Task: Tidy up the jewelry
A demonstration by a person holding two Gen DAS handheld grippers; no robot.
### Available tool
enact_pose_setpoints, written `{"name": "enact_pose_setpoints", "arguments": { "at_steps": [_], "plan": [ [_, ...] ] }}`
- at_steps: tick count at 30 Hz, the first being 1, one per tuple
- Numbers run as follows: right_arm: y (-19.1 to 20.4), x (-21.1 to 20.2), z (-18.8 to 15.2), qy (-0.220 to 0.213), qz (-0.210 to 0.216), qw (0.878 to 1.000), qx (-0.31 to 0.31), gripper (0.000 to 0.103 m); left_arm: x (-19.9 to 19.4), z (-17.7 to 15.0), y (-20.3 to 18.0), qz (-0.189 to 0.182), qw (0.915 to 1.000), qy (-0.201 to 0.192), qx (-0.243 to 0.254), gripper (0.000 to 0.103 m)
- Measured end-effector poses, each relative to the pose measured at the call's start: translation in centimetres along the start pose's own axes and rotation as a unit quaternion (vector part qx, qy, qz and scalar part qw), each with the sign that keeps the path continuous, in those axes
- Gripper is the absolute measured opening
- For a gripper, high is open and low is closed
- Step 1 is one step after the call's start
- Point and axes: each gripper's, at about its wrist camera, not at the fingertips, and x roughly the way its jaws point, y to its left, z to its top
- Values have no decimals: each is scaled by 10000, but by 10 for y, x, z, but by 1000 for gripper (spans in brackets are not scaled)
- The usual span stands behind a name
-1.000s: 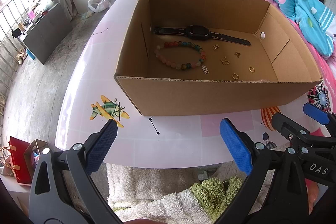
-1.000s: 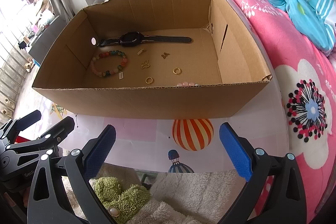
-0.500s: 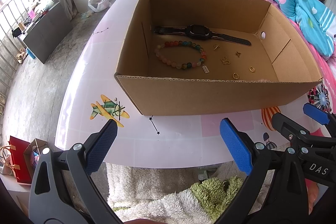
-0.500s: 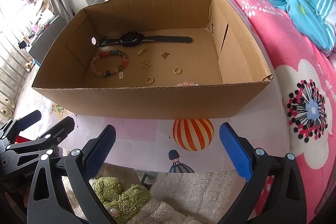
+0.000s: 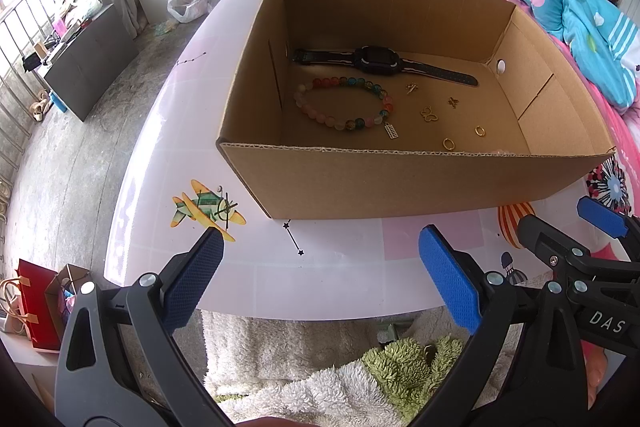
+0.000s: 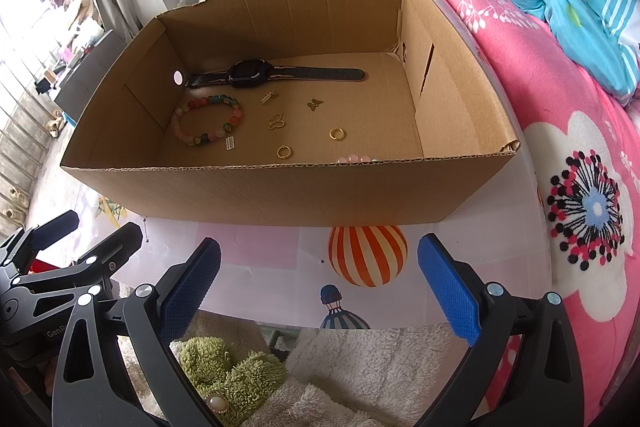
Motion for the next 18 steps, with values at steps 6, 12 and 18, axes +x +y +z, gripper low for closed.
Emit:
{"name": "enact_pose_setpoints", "arguments": {
  "at_steps": [6,12,18],
  "plan": [
    [0,0,0,3,9,10000,3,96,0,1,0,5,10000,-7,-2,95],
    [-1,0,0,4,13,10000,1,96,0,-1,0,4,10000,0,3,95],
    [-1,0,0,6,21,10000,8,96,0,0,-1,3,10000,-3,2,95]
  ]
}}
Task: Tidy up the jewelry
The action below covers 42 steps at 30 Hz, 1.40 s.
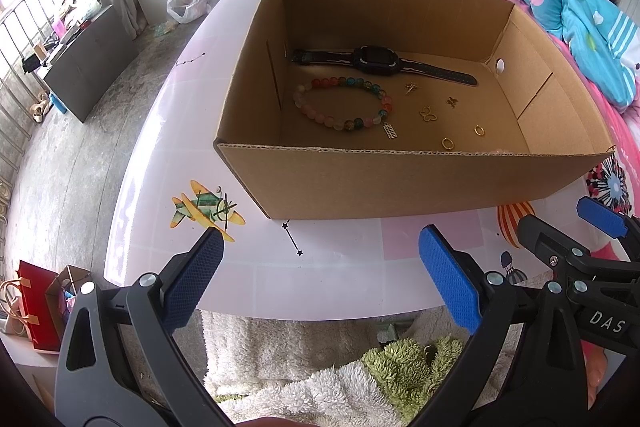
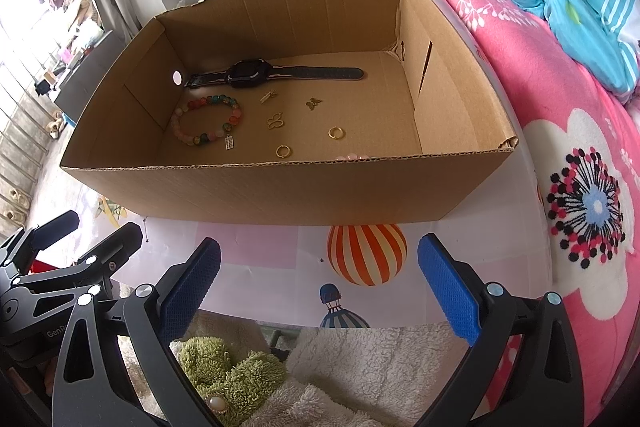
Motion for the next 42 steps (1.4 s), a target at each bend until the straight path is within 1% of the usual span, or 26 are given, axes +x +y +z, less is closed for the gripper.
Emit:
{"name": "enact_pose_setpoints", "arguments": {
  "at_steps": [42],
  "plan": [
    [-1,2,0,28,40,10000,34,96,0,-1,0,-12,10000,24,-13,95]
  ]
}}
